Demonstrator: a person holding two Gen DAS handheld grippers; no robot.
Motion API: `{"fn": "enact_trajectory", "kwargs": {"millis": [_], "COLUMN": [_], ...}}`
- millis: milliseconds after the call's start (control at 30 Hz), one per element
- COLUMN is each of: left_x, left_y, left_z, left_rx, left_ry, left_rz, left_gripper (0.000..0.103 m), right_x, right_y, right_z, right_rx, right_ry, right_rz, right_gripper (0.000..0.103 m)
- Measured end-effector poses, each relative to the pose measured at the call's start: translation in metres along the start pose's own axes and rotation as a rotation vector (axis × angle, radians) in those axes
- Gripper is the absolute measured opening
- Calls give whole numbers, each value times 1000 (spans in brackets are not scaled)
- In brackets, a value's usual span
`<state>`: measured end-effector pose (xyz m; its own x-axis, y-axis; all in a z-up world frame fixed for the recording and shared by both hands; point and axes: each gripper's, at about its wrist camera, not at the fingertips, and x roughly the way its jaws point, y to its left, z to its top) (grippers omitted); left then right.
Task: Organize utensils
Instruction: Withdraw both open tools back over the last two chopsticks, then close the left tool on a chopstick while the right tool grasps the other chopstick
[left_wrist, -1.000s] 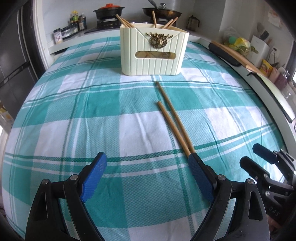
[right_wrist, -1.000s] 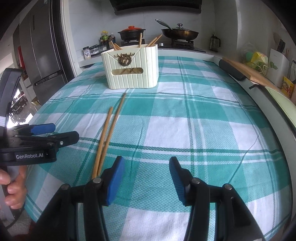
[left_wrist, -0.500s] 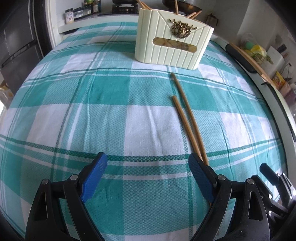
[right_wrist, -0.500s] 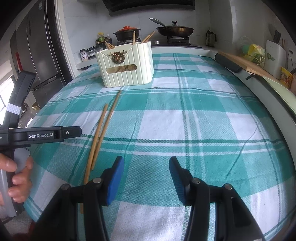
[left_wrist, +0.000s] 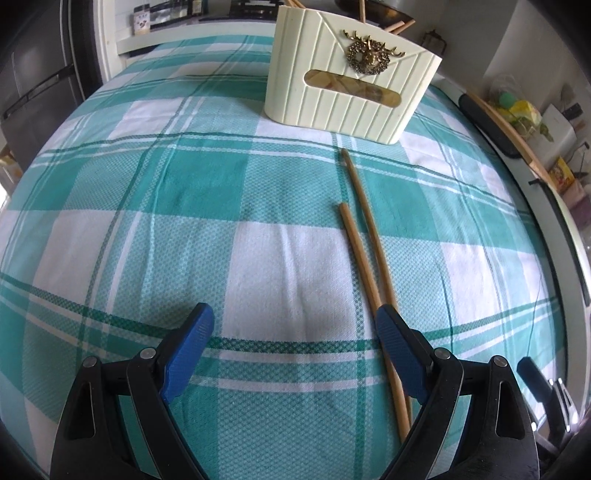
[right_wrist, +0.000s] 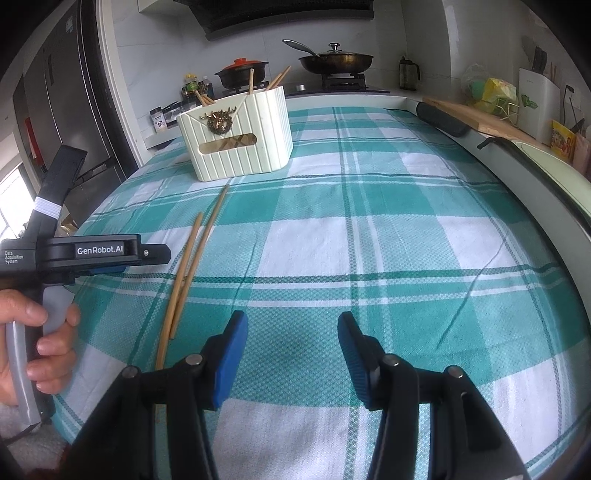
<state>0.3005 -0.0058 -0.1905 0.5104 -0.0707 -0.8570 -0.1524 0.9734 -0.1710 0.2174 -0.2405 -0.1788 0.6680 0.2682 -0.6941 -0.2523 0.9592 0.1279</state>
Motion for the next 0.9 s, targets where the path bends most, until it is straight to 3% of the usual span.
{"fn": "enact_trajectory", "kwargs": {"millis": [167,367,500,600,667,700,733,900], "left_x": [6,15,11,4,-1,-3,-4,-7], "left_y": [-16,-27,-23,-20,-23,-24,-26,-16], "left_z": [1,-4,-8,-10,-13,-14,-15,-11], "left_rx": [46,130,144,168,207,229,253,328], "left_ry": [-12,-40,-43,-41,-45,-50,-56,-79], "left_rz": [20,125,124,86,58,48,44,16], "left_gripper": [91,95,94,75,45,36,15,5], "right_x": [-1,-2,-4,-2,1,3,6,26], "right_y": [1,-2,-3,-1,2,5,8,34], "right_z": [0,-1,0,1,1,2,3,18], "right_rx": [-3,6,4,0,-6,-12,-19,-79], "right_ry": [-4,-2,-7,0,6,11,17,59], "right_rz": [4,-2,-9,-8,-2,2,8,72], "right_gripper": [52,52,52,52,52,52,52,52]}}
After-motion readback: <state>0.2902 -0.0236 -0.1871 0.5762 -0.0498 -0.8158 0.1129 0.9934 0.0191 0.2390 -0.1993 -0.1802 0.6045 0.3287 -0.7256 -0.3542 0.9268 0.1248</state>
